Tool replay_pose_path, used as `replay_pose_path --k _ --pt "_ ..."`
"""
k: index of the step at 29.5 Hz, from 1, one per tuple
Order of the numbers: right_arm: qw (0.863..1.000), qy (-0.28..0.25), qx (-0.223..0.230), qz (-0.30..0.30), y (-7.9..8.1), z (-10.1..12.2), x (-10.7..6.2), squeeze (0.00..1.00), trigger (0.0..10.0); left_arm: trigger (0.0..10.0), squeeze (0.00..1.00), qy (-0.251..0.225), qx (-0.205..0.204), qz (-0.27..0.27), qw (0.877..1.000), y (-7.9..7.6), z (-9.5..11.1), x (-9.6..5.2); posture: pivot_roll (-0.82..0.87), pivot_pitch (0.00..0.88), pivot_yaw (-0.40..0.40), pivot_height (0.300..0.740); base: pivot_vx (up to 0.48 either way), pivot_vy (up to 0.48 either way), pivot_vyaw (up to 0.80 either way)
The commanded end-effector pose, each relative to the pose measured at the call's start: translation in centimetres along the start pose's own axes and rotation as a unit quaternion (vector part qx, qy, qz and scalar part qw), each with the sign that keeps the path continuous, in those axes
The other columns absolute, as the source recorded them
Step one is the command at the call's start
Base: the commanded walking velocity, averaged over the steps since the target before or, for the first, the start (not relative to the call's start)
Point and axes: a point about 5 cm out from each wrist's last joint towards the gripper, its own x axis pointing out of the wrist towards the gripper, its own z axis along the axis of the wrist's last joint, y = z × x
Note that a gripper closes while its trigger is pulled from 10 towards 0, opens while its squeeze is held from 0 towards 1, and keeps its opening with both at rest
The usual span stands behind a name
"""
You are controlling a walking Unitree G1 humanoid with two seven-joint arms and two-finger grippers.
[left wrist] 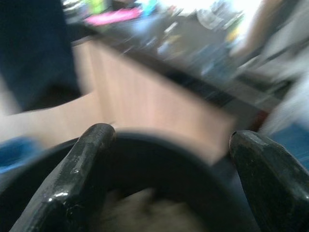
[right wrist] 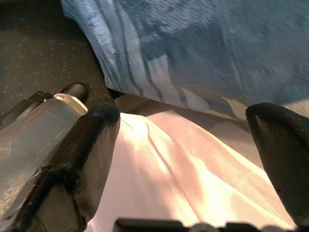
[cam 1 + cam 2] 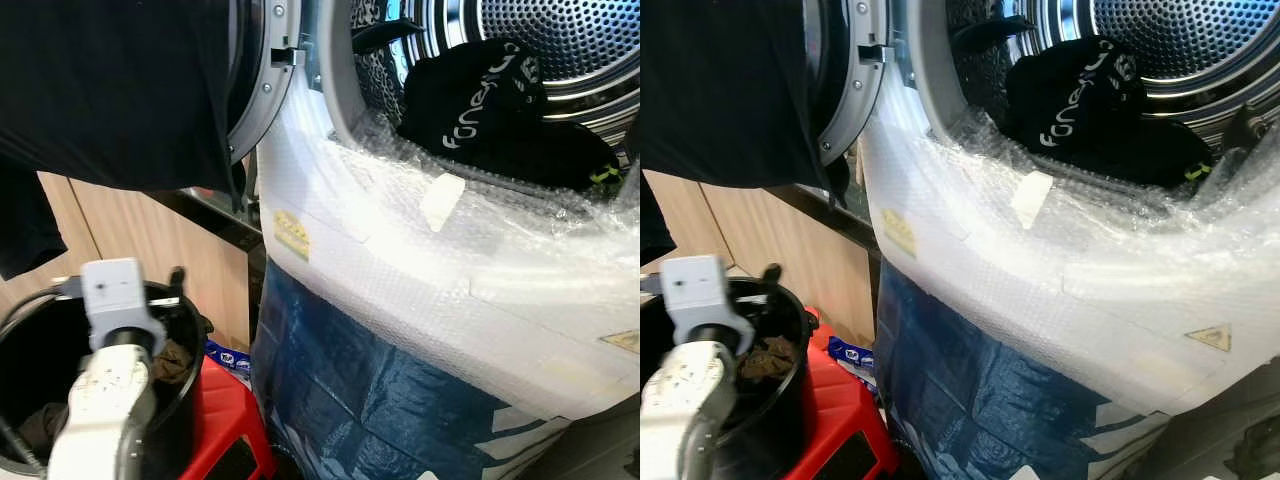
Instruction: Clothes washing
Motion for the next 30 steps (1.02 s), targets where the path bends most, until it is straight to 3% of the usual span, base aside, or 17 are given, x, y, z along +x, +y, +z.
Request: replay_pose_path --k 1,2,3,5,6,8,9,10,11,13,14,27,30 --pt "1.000 0.000 0.014 -0.013 -0.8 0.0 0.1 0.00 10.0 10.0 0.00 0.044 0.021 0.015 0.999 2.1 -1.3 0.3 0.23 0.092 -0.083 0.740 0.000 0.000 0.00" --pt "1.000 -0.001 0.013 -0.012 -0.8 0.1 0.1 0.00 10.0 10.0 0.00 0.053 0.026 0.009 0.998 2.3 -1.6 0.4 0.23 0.092 -0.083 0.740 0.000 0.000 0.00" --pt "1.000 -0.001 0.003 -0.013 -0.9 0.0 0.1 0.00 10.0 9.4 0.00 0.076 -0.013 0.016 0.997 3.2 -2.4 0.6 0.23 0.095 -0.078 0.740 0.000 0.000 0.00" --pt "1.000 0.001 0.001 -0.014 -1.0 -0.1 0.1 0.00 10.0 9.4 0.00 0.087 -0.044 0.021 0.995 3.5 -2.9 0.7 0.23 0.091 -0.078 0.740 0.000 0.000 0.00" --pt "1.000 0.004 0.005 -0.014 -1.0 -0.2 0.1 0.00 10.0 2.0 0.00 0.088 -0.045 0.030 0.995 3.9 -3.0 0.8 0.22 0.094 -0.076 0.740 0.000 0.000 0.00" --pt "1.000 0.007 0.005 -0.014 -1.0 -0.3 0.1 0.00 10.0 1.5 0.00 0.095 -0.040 0.046 0.994 4.6 -3.0 0.8 0.22 0.091 -0.077 0.740 0.000 0.000 0.00" --pt "1.000 0.007 0.005 -0.015 -1.0 -0.4 0.1 0.00 10.0 1.5 0.00 0.099 -0.039 0.051 0.993 4.8 -2.9 0.8 0.22 0.091 -0.077 0.740 0.000 0.000 0.00" --pt "1.000 0.009 0.011 -0.017 -1.1 -0.5 0.0 0.00 10.0 6.2 0.00 0.105 -0.031 0.047 0.993 4.9 -2.9 0.9 0.22 0.094 -0.077 0.740 0.000 0.000 0.00" --pt "1.000 0.011 0.017 -0.019 -1.0 -0.6 0.0 0.00 10.0 9.7 0.00 0.114 -0.023 0.030 0.993 4.8 -3.0 1.1 0.22 0.094 -0.077 0.740 0.000 0.000 0.00" --pt "1.000 0.011 0.017 -0.019 -1.0 -0.6 0.0 0.00 10.0 10.0 0.00 0.116 -0.024 0.023 0.993 4.6 -3.0 1.2 0.22 0.095 -0.078 0.740 0.000 0.000 0.00" --pt "1.000 0.012 0.018 -0.019 -1.1 -0.6 0.0 0.00 10.0 10.0 1.00 0.116 -0.022 0.018 0.993 4.4 -3.1 1.3 0.22 0.101 -0.078 0.740 0.000 0.000 0.00" --pt "0.999 0.012 0.033 -0.011 -1.1 -0.7 0.0 0.00 10.0 10.0 1.00 0.126 -0.042 -0.025 0.991 3.6 -2.7 2.0 0.20 0.115 -0.090 0.740 0.000 0.000 0.00" --pt "0.999 0.014 0.040 -0.014 -1.4 -0.6 0.1 0.00 10.0 10.0 1.00 0.129 -0.025 -0.039 0.991 3.9 -2.3 2.3 0.20 0.114 -0.086 0.740 0.000 0.000 0.00"
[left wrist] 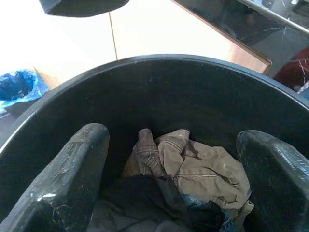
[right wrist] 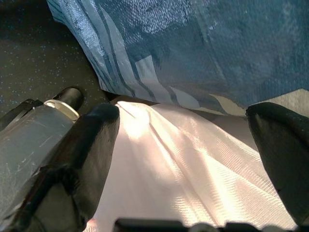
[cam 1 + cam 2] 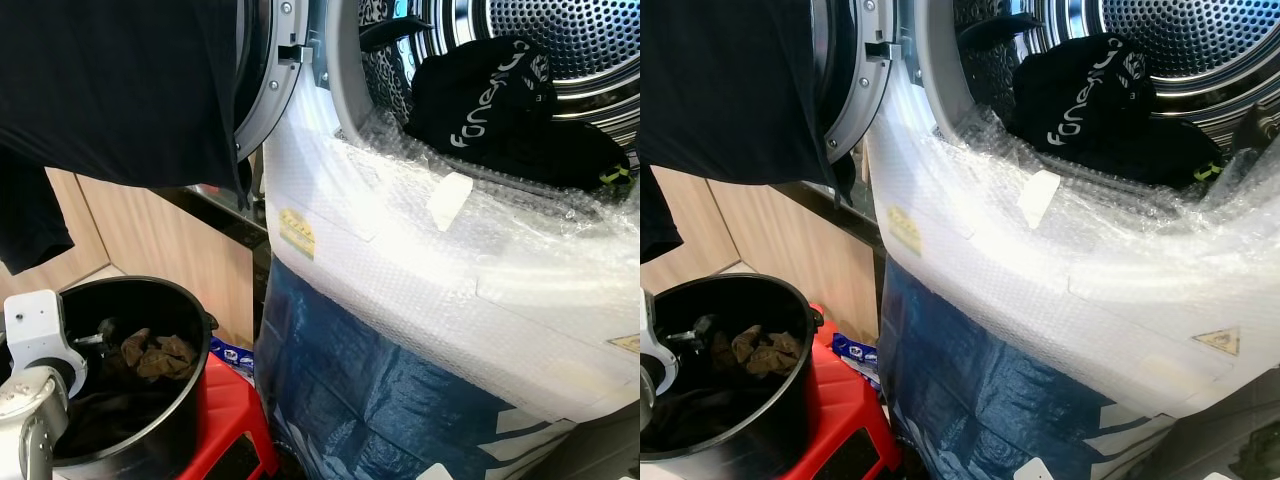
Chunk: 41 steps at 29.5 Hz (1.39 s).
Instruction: Clothes washing
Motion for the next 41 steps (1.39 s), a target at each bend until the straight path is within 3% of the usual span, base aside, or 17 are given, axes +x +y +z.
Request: replay_pose_path --k 1,5,9,20,23,27,34,41 --pt "1.000 0.007 0.005 -0.002 -0.4 -0.3 0.0 0.00 10.0 10.0 1.00 0.008 0.012 -0.022 1.000 -0.1 0.4 0.2 0.20 0.114 -0.086 0.740 0.000 0.000 0.00" --pt "1.000 0.001 0.007 0.001 -0.2 0.2 0.1 0.00 10.0 10.0 1.00 0.057 0.065 -0.067 0.994 0.5 -0.8 0.5 0.20 0.116 -0.078 0.740 0.000 0.000 0.00" --pt "1.000 0.000 0.009 0.003 0.0 0.4 0.1 0.00 10.0 10.0 1.00 0.060 0.069 -0.088 0.992 0.4 -0.3 0.6 0.21 0.115 -0.073 0.740 0.000 0.000 0.00" --pt "1.000 0.026 0.000 0.001 -0.2 -0.8 0.0 0.00 10.0 10.0 1.00 0.115 0.093 -0.075 0.986 2.2 -0.8 0.5 0.21 0.141 -0.062 0.740 0.000 0.000 0.00" --pt "0.999 0.045 0.026 -0.007 -0.5 -1.6 -0.1 0.00 10.0 10.0 1.00 0.134 0.094 -0.090 0.983 2.0 -1.5 0.1 0.21 0.140 -0.062 0.740 0.000 0.000 0.00" --pt "0.998 0.051 0.024 -0.007 -0.6 -2.0 -0.1 0.00 10.0 10.0 1.00 0.152 0.087 -0.121 0.977 1.0 -2.3 0.0 0.20 0.144 -0.069 0.740 0.000 0.000 0.00" --pt "0.998 0.049 0.030 -0.005 -0.5 -1.7 -0.1 0.00 10.0 10.0 1.00 0.174 0.079 -0.135 0.972 0.8 -3.4 0.1 0.19 0.142 -0.069 0.740 0.000 0.000 0.00" --pt "0.998 0.052 0.029 -0.004 -0.5 -1.7 -0.1 0.00 10.0 10.0 1.00 0.190 0.154 -0.180 0.953 1.2 -3.3 -0.6 0.21 0.139 -0.071 0.740 0.000 0.000 0.00"
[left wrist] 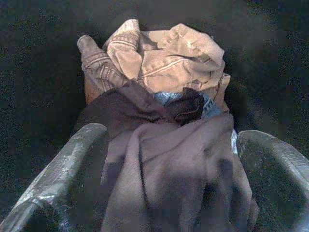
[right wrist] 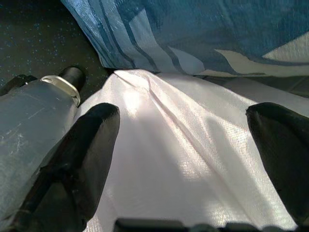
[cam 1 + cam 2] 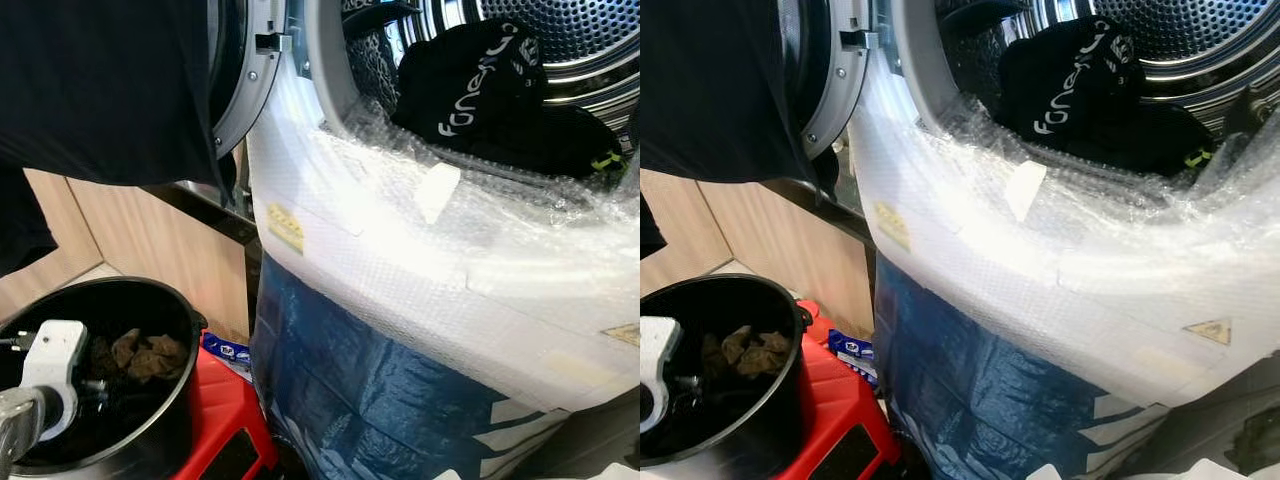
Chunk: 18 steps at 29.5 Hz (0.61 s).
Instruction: Clothes washing
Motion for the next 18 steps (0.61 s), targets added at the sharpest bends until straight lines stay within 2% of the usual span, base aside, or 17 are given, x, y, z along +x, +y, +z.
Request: replay_pose_path --k 1,3,10,12,18 --pt "1.000 0.011 0.001 0.001 -0.1 -0.4 0.0 0.00 10.0 10.0 1.00 0.005 0.044 -0.022 0.999 -0.2 -0.1 -0.3 0.21 0.139 -0.071 0.740 0.000 0.000 0.00" --pt "1.000 0.012 0.002 0.000 -0.2 -0.5 0.0 0.00 10.0 10.0 1.00 0.014 0.068 -0.030 0.997 -0.2 -0.4 -0.3 0.21 0.132 -0.073 0.740 0.000 0.000 0.00" --pt "1.000 0.011 0.002 -0.002 -0.3 -0.4 0.0 0.00 10.0 10.0 1.00 0.022 0.068 -0.029 0.997 -0.3 -0.6 -0.2 0.21 0.134 -0.075 0.740 0.000 0.000 0.00" --pt "1.000 0.009 0.001 -0.001 -0.3 -0.2 0.0 0.00 10.0 10.0 1.00 0.044 0.108 -0.012 0.993 0.1 -0.9 -0.3 0.21 0.134 -0.075 0.740 0.000 0.000 0.00" --pt "1.000 0.011 -0.001 0.000 -0.2 -0.5 0.0 0.00 10.0 10.0 1.00 0.057 0.137 -0.021 0.989 -0.1 -1.3 -0.5 0.22 0.136 -0.082 0.740 0.000 0.000 0.00"
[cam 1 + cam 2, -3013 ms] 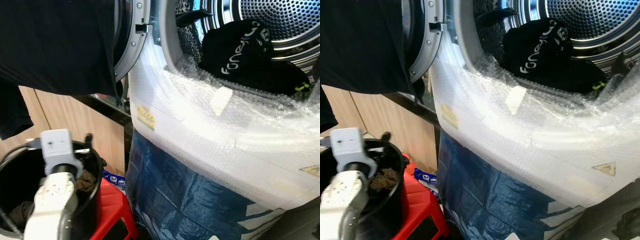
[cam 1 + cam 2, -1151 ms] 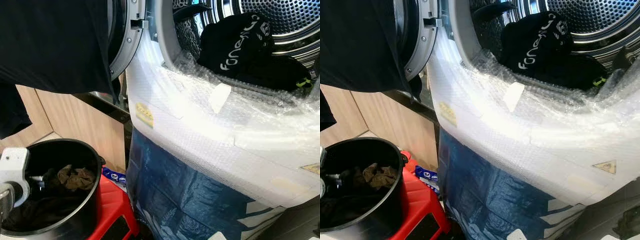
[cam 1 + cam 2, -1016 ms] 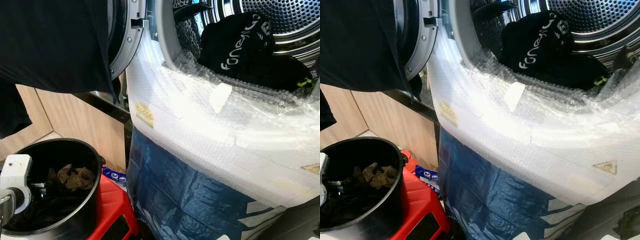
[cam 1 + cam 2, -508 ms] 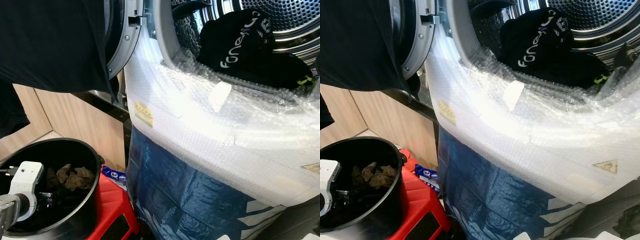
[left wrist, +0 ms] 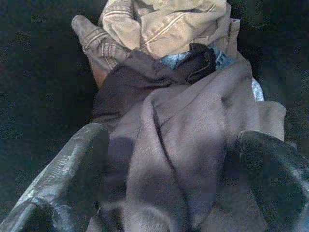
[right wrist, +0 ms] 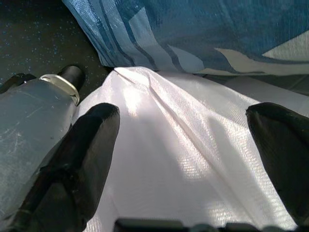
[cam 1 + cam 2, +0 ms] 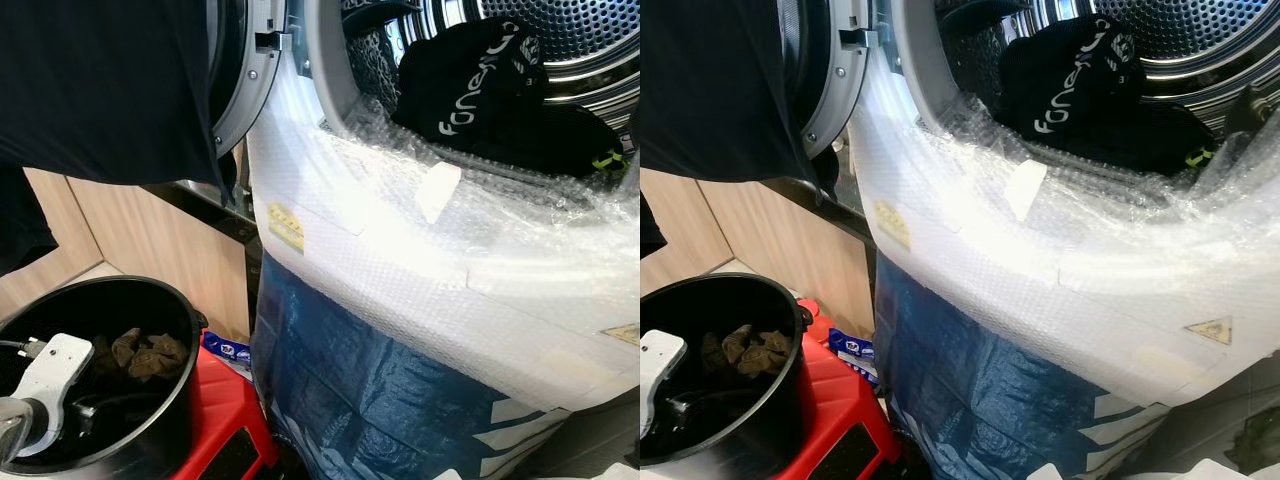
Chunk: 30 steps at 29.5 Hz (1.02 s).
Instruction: Clothes washing
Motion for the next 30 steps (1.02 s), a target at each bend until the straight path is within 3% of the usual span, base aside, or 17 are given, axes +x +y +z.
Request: replay_pose_path --k 1,7,16,21,24,25,26,30 --pt "1.000 0.008 -0.001 0.002 -0.1 -0.5 0.0 0.00 10.0 10.0 1.00 0.005 0.027 -0.006 1.000 -0.2 0.0 -0.2 0.22 0.136 -0.082 0.740 0.000 0.000 0.00" --pt "1.000 0.011 -0.002 -0.001 -0.3 -0.8 0.0 0.00 10.0 10.0 1.00 0.034 0.078 0.013 0.996 0.3 -0.4 -0.6 0.21 0.141 -0.081 0.740 0.000 0.000 0.00" --pt "1.000 0.009 -0.001 -0.004 -0.6 -0.6 0.0 0.00 10.0 10.0 1.00 0.063 0.098 0.006 0.993 -0.2 -1.5 -0.5 0.21 0.141 -0.082 0.740 0.000 0.000 0.00" --pt "1.000 0.006 -0.006 -0.005 -0.7 -0.4 0.0 0.00 10.0 10.0 1.00 0.091 0.139 0.033 0.985 0.4 -2.1 -0.6 0.21 0.139 -0.085 0.740 0.000 0.000 0.00" --pt "1.000 0.004 -0.008 -0.005 -0.7 -0.3 0.0 0.00 10.0 10.0 1.00 0.097 0.134 0.032 0.986 0.4 -2.3 -0.6 0.21 0.139 -0.085 0.740 0.000 0.000 0.00" --pt "1.000 0.005 -0.008 -0.005 -0.8 -0.3 0.0 0.00 10.0 10.0 0.11 0.105 0.141 0.037 0.984 0.6 -2.5 -0.6 0.21 0.139 -0.085 0.740 0.000 0.000 0.00" --pt "1.000 0.005 -0.008 -0.005 -0.8 -0.3 0.0 0.00 10.0 10.0 0.00 0.115 0.149 0.042 0.981 0.8 -2.9 -0.6 0.21 0.138 -0.087 0.740 0.000 0.000 0.00" --pt "1.000 0.005 -0.009 -0.007 -0.9 -0.3 0.1 0.00 10.0 10.0 0.00 0.137 0.170 0.070 0.973 1.6 -3.5 -0.5 0.21 0.138 -0.087 0.740 0.000 0.000 0.00"
